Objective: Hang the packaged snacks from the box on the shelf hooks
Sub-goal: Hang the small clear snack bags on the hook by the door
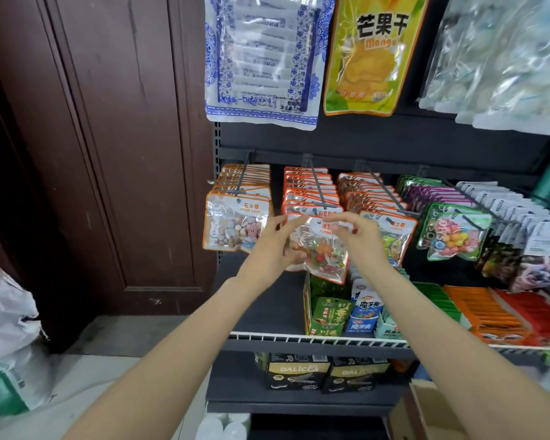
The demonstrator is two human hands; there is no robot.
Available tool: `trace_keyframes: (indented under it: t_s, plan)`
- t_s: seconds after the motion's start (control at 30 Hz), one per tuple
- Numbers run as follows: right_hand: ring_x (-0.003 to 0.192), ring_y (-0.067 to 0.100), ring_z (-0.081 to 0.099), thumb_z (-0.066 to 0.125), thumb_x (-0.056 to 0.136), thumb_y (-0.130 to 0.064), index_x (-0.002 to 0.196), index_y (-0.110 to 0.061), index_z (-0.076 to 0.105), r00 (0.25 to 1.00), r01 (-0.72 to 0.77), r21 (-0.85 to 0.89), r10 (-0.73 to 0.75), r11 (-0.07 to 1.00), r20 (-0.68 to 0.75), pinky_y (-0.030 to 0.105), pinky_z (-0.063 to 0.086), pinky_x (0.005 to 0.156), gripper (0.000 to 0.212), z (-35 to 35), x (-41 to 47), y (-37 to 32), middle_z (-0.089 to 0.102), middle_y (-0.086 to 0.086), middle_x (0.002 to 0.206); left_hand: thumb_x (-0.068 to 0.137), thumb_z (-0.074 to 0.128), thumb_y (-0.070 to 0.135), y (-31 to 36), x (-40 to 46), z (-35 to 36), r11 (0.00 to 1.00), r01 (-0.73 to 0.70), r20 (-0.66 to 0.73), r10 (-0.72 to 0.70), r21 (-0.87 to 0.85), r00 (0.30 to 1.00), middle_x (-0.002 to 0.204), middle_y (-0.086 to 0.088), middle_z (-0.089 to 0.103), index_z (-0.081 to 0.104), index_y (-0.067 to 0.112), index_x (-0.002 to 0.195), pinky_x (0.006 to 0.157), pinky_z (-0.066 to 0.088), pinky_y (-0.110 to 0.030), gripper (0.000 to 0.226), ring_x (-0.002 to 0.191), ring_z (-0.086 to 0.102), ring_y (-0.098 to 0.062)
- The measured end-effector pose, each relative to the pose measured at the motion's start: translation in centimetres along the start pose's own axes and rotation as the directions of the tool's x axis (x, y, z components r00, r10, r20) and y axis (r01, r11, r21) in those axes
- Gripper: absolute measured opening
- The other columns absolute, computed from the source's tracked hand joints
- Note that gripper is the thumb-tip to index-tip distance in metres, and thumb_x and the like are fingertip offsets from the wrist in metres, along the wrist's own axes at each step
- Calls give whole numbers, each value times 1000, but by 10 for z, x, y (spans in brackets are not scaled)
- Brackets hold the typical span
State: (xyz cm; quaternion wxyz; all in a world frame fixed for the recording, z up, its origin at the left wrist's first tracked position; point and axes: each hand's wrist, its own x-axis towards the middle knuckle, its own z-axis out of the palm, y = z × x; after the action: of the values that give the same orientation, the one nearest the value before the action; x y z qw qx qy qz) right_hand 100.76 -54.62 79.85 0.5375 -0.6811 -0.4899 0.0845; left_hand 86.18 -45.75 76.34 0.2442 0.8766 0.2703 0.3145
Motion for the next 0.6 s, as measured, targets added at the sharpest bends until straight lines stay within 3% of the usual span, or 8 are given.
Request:
trace_keyframes:
  t_s: [0.07, 0.23, 0.33, 0.47, 0.6]
  plan:
    - [100, 4, 53, 55, 91, -1, 90, -21, 69, 999, -20, 20, 20, 1000, -36, 13, 38, 84, 25, 4, 5, 2, 63, -9, 100, 85, 67, 19, 2, 6, 5, 1000, 21, -19, -21, 3, 1000, 140, -7, 32, 33, 33, 143, 107, 31, -28, 69, 128, 38, -21]
    - [101, 9, 56, 55, 90, 1, 96, -13, 71, 997, -23, 52, 27, 998, -76, -4, 35, 70, 23, 16, 17, 10, 64, -3, 100, 86, 66, 12, 0, 15, 8, 997, 59, -87, -54, 48, 995, 132, -8, 34, 34, 27, 144, 96, 29, -14, 67, 110, 47, -17]
    - [96, 6, 55, 55, 90, 2, 97, -10, 72, 995, -10, 54, 15, 998, -95, -2, 38, 74, 22, 19, 18, 11, 64, -4, 96, 87, 65, 11, 0, 17, 11, 995, 80, -78, -76, 62, 994, 130, -9, 34, 34, 26, 144, 100, 30, -18, 66, 113, 46, -20]
    - [97, 5, 56, 55, 91, -2, 98, -12, 73, 993, 0, 15, 1, 1000, -121, 11, 41, 81, 22, 19, 20, 13, 65, -5, 98, 89, 61, 11, 1, 19, 16, 989, 116, -79, -108, 95, 991, 134, -11, 33, 31, 26, 146, 105, 33, -26, 66, 118, 46, -23]
    - [96, 5, 56, 55, 91, -2, 102, -11, 73, 990, 21, -21, -24, 1000, -137, 1, 39, 78, 23, 21, 17, 16, 68, 0, 104, 92, 57, 9, 3, 16, 18, 985, 128, -72, -120, 120, 990, 134, -10, 32, 25, 28, 148, 103, 32, -22, 67, 118, 45, -20]
